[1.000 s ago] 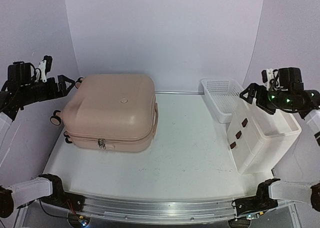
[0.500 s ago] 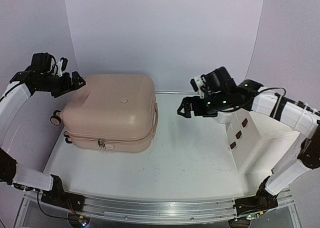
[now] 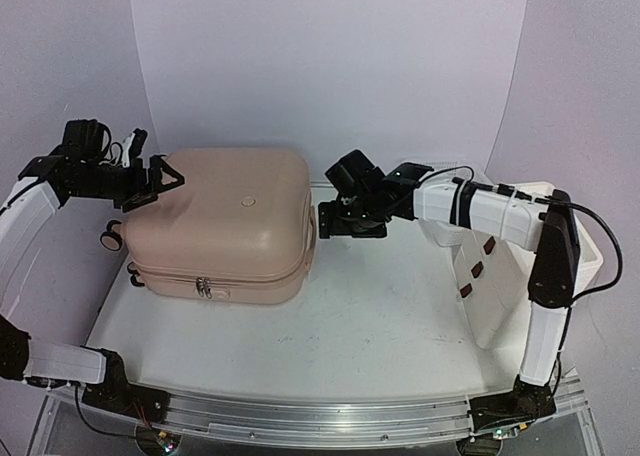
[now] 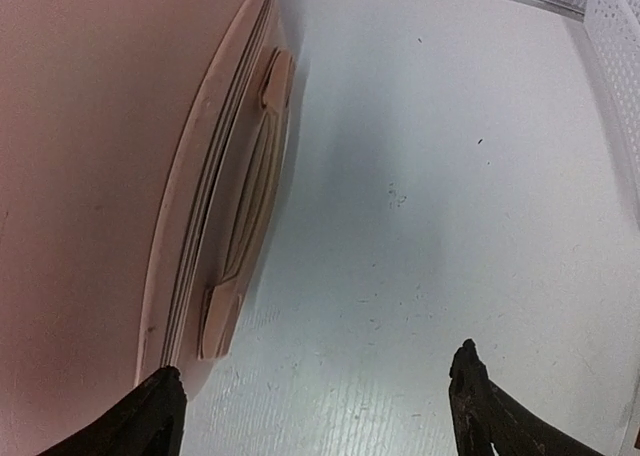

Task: Open, take out, and arrange the luggage

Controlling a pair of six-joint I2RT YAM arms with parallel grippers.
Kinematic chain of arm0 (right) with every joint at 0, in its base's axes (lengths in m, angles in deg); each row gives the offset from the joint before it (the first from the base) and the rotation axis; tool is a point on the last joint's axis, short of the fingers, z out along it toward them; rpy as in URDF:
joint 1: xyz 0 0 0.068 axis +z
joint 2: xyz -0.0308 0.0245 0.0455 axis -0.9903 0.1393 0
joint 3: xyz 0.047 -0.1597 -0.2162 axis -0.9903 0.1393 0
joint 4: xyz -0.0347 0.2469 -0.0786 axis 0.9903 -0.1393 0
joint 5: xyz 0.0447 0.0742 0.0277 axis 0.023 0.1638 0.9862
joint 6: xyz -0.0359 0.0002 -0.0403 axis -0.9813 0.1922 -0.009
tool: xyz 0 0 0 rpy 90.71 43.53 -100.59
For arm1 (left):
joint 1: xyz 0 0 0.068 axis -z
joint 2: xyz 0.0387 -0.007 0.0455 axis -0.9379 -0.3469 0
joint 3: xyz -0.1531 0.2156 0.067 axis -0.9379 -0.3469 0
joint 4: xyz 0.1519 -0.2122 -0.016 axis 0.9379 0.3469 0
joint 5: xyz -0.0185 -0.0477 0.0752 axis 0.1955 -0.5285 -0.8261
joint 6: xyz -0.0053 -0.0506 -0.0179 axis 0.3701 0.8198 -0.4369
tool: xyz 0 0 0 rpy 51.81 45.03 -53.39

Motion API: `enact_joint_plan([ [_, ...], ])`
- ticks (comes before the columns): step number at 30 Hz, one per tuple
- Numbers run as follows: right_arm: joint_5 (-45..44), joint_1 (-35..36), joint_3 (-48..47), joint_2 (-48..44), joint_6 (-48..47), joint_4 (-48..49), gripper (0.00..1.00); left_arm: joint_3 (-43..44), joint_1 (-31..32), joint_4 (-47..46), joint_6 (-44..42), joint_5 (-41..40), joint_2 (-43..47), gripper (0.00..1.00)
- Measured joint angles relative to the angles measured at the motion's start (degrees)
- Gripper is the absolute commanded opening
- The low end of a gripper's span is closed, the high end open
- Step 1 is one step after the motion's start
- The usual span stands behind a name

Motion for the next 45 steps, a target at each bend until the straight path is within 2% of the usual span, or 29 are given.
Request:
enact_joint_plan([
  [4, -3.0, -0.2, -6.9, 6.6, 3.1, -0.5, 0.89, -2.4, 3.8, 0.0, 0.5, 2.1, 2.3, 0.99],
  [10, -0.8, -2.2, -14.3, 15.8, 5.6, 0.3, 0.78, -6.8, 10.4, 0.2, 1.3, 3.0, 5.6, 1.00],
  [13, 3.6, -4.3, -15.5, 19.4, 6.0, 2.0, 0.74, -8.3, 10.7, 1.0, 1.4, 3.2, 7.2, 0.99],
  [18, 10.6, -7.4, -16.0, 23.2, 6.3, 4.2, 0.71, -9.7, 10.7, 1.4, 1.5, 4.1, 9.9, 0.99],
  [24, 12.2, -7.5, -19.0, 26.2, 6.4, 6.3, 0.67, -12.0, 10.7, 1.4, 2.5, 4.5, 11.0, 0.99],
  [26, 12.4, -7.5, -19.6, 27.9, 6.7, 6.4, 0.60, -13.1, 10.9, 1.4, 2.6, 4.5, 11.2, 0.98],
  [28, 12.8, -7.6, -20.7, 29.4, 7.0, 6.8, 0.47, -14.1, 11.0, 1.5, 3.0, 4.5, 11.3, 0.98],
  [33, 10.3, -7.1, -21.7, 30.4, 9.5, 7.9, 0.24, -15.0, 11.2, 1.5, 3.9, 4.5, 11.6, 0.98],
  [36, 8.0, -6.6, -21.6, 30.3, 10.2, 8.6, 0.01, -15.0, 11.2, 1.5, 4.4, 4.5, 12.5, 0.98],
  [45, 8.9, -7.7, -14.3, 26.4, 10.0, 12.5, 0.00, -16.4, 11.7, 1.4, 5.0, 5.2, 13.1, 0.95],
])
